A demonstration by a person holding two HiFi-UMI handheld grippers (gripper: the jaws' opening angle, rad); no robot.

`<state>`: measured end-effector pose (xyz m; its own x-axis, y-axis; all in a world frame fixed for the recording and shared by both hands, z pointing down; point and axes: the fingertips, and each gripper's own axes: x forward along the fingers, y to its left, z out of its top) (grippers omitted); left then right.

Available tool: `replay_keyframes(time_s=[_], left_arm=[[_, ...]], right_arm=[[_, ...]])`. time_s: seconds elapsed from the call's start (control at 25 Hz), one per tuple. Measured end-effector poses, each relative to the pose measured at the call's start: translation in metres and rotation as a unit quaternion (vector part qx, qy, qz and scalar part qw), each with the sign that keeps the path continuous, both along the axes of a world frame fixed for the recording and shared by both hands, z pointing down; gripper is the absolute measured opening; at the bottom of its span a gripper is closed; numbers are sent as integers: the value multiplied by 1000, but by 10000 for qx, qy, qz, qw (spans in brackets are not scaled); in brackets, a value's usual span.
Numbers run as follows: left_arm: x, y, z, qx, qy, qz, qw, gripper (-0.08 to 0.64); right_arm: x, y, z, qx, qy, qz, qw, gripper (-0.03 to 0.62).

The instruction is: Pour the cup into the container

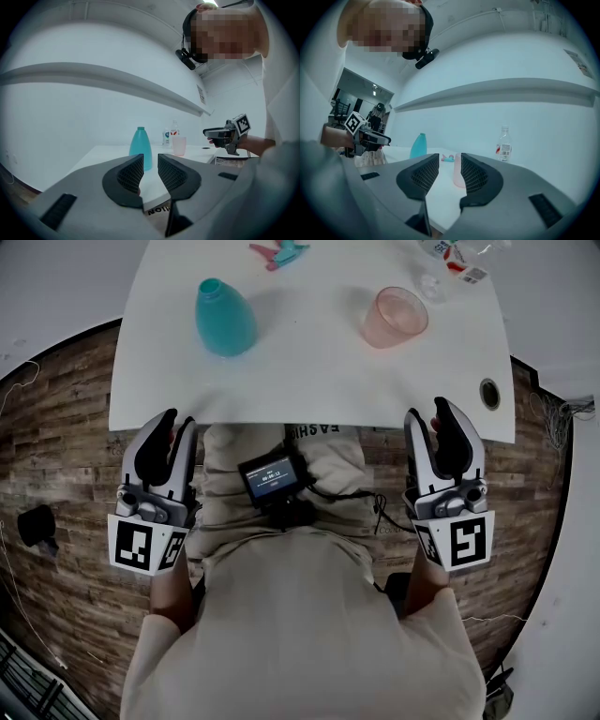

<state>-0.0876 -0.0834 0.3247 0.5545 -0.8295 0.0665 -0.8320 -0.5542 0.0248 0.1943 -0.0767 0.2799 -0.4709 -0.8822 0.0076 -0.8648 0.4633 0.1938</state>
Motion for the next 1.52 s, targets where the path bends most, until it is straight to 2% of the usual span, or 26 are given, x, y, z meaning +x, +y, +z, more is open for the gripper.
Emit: replay_keyframes(time_s=[0.84, 1.16, 1.52], left_arm=[[-1, 1, -4, 54, -55, -11, 10000, 104], [-4, 0, -6, 52, -79, -11, 10000, 104], [-1, -3, -8, 61, -73, 31, 9999, 104]], right_arm=[[11, -1, -5, 32, 79, -63, 9999, 129], [13, -1, -6, -38, -24, -206, 9998, 144], [17, -7, -7, -115, 79, -329, 9994, 178]])
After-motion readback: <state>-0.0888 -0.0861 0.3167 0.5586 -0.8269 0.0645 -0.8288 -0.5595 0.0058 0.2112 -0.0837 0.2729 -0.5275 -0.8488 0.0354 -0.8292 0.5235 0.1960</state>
